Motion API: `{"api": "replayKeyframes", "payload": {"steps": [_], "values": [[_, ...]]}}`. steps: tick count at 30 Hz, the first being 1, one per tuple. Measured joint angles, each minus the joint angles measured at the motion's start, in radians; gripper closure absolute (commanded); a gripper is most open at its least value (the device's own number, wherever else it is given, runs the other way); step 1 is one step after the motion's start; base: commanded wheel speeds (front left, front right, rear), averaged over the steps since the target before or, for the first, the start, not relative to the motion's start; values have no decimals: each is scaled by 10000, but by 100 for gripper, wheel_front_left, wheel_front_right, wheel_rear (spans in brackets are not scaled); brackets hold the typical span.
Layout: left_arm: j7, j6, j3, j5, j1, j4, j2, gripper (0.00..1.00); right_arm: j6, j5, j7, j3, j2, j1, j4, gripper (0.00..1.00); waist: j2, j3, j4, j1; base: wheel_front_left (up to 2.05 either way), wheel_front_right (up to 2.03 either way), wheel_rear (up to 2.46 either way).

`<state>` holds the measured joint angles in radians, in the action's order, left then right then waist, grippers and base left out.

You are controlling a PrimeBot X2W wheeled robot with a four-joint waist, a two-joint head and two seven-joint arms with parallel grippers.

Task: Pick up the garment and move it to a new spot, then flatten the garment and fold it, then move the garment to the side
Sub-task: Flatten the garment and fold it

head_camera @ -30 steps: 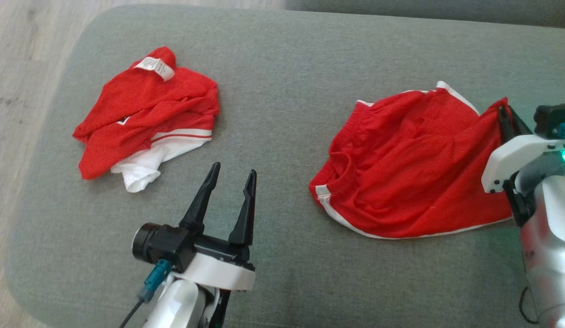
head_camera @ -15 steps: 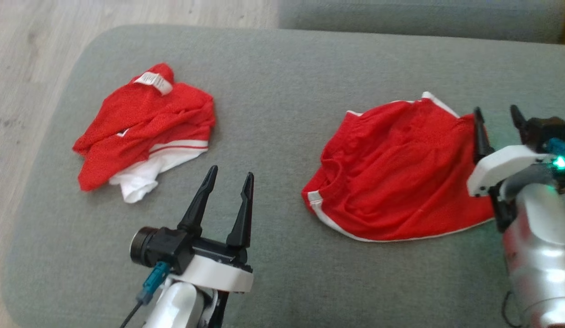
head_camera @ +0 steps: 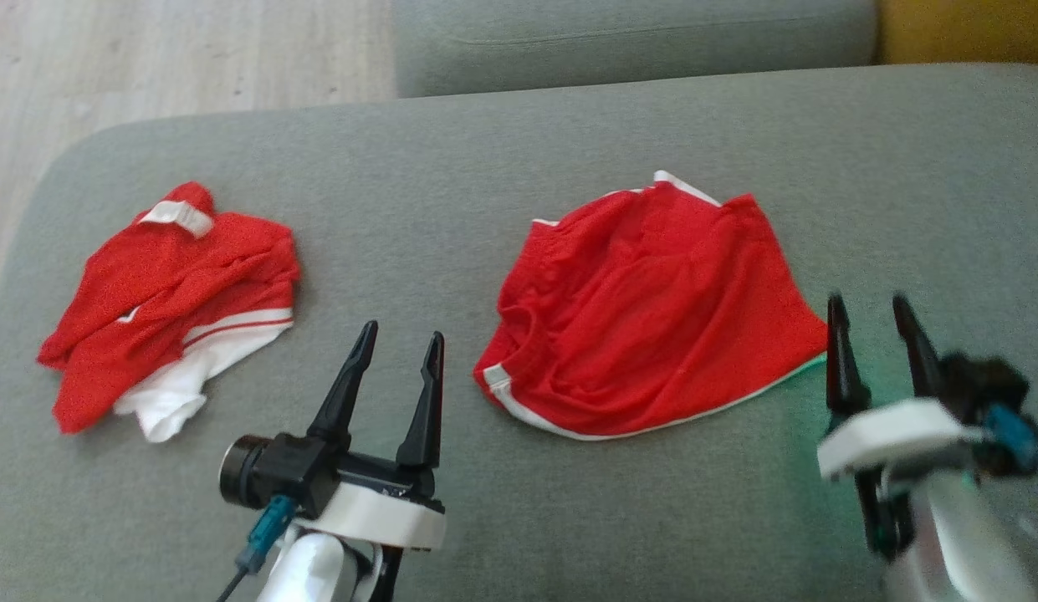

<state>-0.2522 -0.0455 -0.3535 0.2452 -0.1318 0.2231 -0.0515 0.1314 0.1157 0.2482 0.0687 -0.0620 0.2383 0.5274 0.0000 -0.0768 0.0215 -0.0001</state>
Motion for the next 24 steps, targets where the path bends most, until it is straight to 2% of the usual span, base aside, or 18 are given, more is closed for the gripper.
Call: {"api": "replayKeyframes", "payload": {"steps": [7, 11, 16, 20, 24], "values": [[0, -217, 38, -199, -2, 359, -2, 0, 0, 510, 0, -426, 171, -1354, -426, 0, 0, -28, 544, 0, 0, 0, 0], [0, -401, -25, -466, -38, 663, -69, 0, 0, 619, 0, -543, 171, -1273, -621, 0, 0, -78, 679, 1, 0, 0, 0], [245, -756, -945, -871, -314, 1827, -782, 0, 0, 619, 0, -669, 169, -1249, -671, 0, 0, -180, 803, 2, 0, 0, 0], [673, -796, -1766, -869, -1081, 2305, -1310, 0, 0, 619, 0, -813, 171, -1244, -725, 0, 0, -314, 892, 2, 0, 0, 0], [857, -867, -2474, -750, -1885, 2604, -1599, 0, 0, 619, 0, -861, 171, -1212, -725, 0, 0, -540, 979, 2, 0, 0, 0]]}}
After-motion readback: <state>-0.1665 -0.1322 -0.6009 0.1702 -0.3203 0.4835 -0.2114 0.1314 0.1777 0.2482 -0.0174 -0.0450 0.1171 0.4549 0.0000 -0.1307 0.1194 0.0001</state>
